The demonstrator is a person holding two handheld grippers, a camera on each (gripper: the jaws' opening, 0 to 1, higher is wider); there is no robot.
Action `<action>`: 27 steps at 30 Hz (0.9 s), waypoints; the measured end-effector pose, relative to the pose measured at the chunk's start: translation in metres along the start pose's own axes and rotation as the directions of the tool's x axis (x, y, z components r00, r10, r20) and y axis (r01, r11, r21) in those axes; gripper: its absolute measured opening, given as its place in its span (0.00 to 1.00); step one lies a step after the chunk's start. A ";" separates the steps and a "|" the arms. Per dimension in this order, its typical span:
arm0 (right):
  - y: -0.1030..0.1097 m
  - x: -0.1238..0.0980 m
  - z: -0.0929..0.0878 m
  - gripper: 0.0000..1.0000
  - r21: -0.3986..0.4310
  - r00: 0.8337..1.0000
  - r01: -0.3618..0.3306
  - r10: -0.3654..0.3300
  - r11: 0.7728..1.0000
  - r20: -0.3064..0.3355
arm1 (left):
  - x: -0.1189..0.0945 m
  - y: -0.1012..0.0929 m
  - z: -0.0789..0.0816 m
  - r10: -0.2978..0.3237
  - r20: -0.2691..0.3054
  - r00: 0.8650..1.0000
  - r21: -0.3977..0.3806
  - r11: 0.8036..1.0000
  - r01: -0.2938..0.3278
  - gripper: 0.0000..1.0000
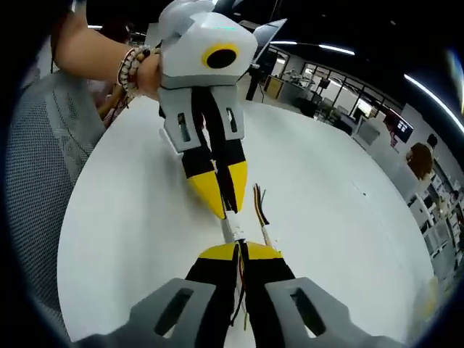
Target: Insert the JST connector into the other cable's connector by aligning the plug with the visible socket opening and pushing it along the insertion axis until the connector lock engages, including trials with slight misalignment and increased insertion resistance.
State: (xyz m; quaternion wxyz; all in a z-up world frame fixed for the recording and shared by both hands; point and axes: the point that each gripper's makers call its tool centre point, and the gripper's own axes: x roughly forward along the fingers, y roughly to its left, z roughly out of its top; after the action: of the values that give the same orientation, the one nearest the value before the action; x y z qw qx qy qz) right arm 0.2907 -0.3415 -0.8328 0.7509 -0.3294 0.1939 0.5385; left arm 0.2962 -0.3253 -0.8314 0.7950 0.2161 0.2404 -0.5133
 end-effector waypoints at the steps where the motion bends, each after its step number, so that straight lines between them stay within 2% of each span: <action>1: 0.001 0.001 -0.001 0.00 -0.015 1.000 0.002 -0.002 1.000 -0.011 | 0.001 0.001 -0.001 0.002 -0.005 1.000 -0.003 1.000 -0.002 0.00; 7: -0.001 0.005 -0.009 0.00 0.004 1.000 0.011 -0.011 1.000 -0.025 | 0.007 0.003 -0.005 0.011 0.004 1.000 -0.042 0.999 -0.011 0.00; 9: 0.000 0.006 -0.014 0.00 -0.027 0.998 0.022 -0.024 0.999 -0.060 | 0.009 0.002 -0.005 0.008 0.006 1.000 -0.049 0.999 -0.008 0.00; 13: 0.004 0.011 -0.015 0.00 -0.046 0.997 0.019 -0.023 0.999 -0.078 | 0.011 0.001 -0.010 0.010 -0.012 1.000 -0.040 0.999 -0.011 0.00; 21: 0.002 0.010 -0.014 0.00 -0.015 0.997 0.034 -0.035 0.999 -0.072 | 0.010 0.004 -0.011 0.017 -0.010 1.000 -0.090 0.996 -0.018 0.02; 24: 0.000 0.009 -0.015 0.02 -0.022 0.995 0.051 -0.052 0.998 -0.088 | 0.010 0.003 -0.011 0.029 -0.016 0.999 -0.088 0.996 -0.031 0.02; 27: -0.001 0.006 -0.010 0.04 0.011 0.996 0.052 -0.051 0.999 -0.066 | 0.010 0.003 -0.011 0.032 -0.022 0.999 -0.086 0.996 -0.034 0.03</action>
State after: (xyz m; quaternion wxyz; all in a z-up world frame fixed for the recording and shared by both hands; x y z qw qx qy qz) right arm 0.2948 -0.3443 -0.8433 0.7598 -0.3472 0.2132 0.5066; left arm 0.3008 -0.3248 -0.8461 0.8095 0.1910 0.2670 -0.4868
